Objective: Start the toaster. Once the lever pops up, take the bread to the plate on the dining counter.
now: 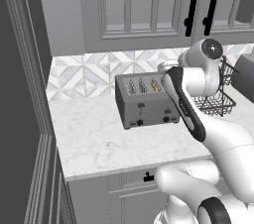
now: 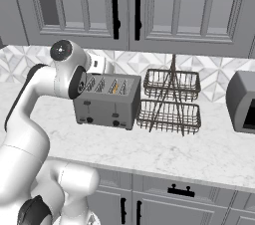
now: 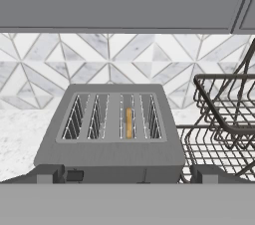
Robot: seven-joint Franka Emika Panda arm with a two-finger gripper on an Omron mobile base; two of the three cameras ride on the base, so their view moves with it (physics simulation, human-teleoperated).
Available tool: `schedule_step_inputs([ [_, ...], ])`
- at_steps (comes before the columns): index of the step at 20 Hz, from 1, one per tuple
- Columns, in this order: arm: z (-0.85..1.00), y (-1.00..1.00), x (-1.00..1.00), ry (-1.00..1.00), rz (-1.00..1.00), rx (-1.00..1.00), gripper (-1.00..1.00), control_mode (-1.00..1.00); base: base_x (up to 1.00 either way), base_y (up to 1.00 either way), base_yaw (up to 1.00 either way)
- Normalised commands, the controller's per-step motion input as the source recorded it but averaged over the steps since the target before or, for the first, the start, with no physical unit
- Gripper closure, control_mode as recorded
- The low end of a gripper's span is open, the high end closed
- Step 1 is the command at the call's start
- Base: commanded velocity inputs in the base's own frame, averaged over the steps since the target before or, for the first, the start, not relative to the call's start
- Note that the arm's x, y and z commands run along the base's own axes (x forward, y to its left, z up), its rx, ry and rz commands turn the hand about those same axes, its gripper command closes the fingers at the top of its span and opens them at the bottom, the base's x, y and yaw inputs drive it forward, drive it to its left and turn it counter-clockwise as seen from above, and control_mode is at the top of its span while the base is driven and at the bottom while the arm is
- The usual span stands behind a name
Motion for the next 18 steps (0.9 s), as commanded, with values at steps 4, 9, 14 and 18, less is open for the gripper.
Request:
schedule_step_inputs([
  [4, 0.00, 0.00, 0.00, 0.00, 0.00, 0.00, -1.00, -1.00, 0.00, 0.00, 0.00],
  [9, 0.00, 0.00, 0.00, 0.00, 0.00, 0.00, -1.00, -1.00, 0.00, 0.00, 0.00],
  [14, 0.00, 0.00, 0.00, 0.00, 0.00, 0.00, -1.00, -1.00, 0.00, 0.00, 0.00],
  [18, 0.00, 0.00, 0.00, 0.00, 0.00, 0.00, -1.00, -1.00, 0.00, 0.00, 0.00],
])
